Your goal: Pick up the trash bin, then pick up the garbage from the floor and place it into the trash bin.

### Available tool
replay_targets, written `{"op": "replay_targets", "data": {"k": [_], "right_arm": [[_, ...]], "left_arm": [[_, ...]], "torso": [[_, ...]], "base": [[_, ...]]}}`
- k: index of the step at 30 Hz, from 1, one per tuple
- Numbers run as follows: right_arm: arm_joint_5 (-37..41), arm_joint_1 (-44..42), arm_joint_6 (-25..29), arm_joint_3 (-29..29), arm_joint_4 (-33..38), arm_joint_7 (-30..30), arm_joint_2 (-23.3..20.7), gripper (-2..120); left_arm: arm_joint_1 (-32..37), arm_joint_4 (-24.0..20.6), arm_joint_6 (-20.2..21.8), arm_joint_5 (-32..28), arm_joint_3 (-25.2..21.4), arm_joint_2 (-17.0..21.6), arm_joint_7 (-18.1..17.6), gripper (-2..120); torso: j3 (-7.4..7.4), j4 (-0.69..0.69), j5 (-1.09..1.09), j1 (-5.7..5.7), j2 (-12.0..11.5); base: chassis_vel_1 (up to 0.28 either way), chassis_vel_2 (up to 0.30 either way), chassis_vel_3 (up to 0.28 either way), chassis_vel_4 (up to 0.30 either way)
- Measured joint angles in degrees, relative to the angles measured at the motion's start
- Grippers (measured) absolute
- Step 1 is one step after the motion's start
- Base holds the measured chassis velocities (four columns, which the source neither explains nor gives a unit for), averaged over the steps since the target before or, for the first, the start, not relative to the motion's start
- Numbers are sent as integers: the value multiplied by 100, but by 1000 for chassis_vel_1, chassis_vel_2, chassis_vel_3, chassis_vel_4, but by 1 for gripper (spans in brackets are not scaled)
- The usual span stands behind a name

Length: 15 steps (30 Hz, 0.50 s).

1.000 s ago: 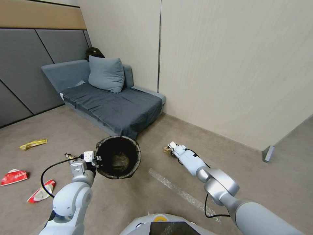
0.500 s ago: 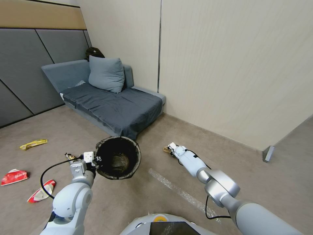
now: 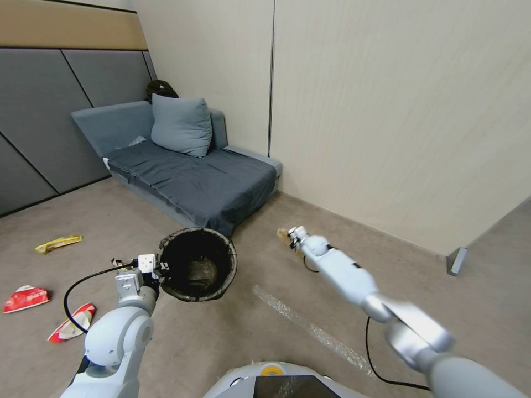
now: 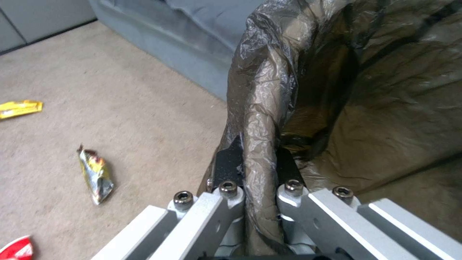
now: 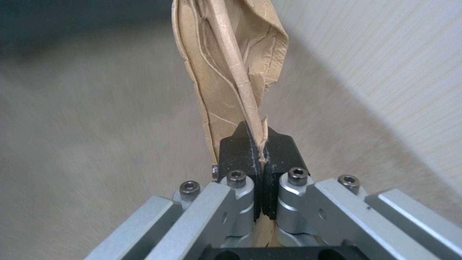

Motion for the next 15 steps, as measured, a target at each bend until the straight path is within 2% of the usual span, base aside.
{"op": "replay_targets", "data": {"k": [2, 3, 5, 6, 8, 9, 11, 14, 15], "right_arm": [[497, -235, -120, 449, 779, 177, -260, 0], [497, -235, -120, 449, 779, 177, -260, 0], [1445, -526, -190, 1002, 1848, 514, -572, 0], [1445, -526, -190, 1002, 1848, 514, -572, 0], [2208, -552, -192, 1262, 2631, 854, -721, 0], [2208, -552, -192, 1262, 2631, 854, -721, 0], [2943, -388, -192, 1296, 3249, 1153, -723, 0], [3229, -295, -190, 1262, 3422, 1257, -694, 0], [3632, -121, -185, 1159, 3637, 1339, -630, 0]], "left_arm": [[7, -16, 1, -6, 19, 18, -1, 0], [7, -16, 1, -6, 19, 18, -1, 0], [7, -23, 3, -4, 56, 34, 38, 0], [7, -23, 3, -4, 56, 34, 38, 0], [0, -23, 4, 4, 103, 28, 97, 0], [0, -23, 4, 4, 103, 28, 97, 0], [-4, -2, 4, 34, 138, 3, 125, 0], [-5, 16, 5, 52, 155, -9, 136, 0], [-7, 45, 6, 79, 176, -23, 147, 0]], "torso": [[0, 5, -2, 0, 0], [0, 5, -2, 0, 0], [0, 7, -1, -1, 0], [0, 7, -1, -1, 0], [0, 4, -4, 0, 0], [0, 4, -4, 0, 0], [0, 7, -3, 0, 0], [0, 6, -5, 0, 0], [0, 7, -4, 0, 0]], "base": [[0, 0, 0, 0], [0, 0, 0, 0], [0, 0, 0, 0], [0, 0, 0, 0], [0, 0, 0, 0], [0, 0, 0, 0], [0, 0, 0, 0], [0, 0, 0, 0], [0, 0, 0, 0]]}}
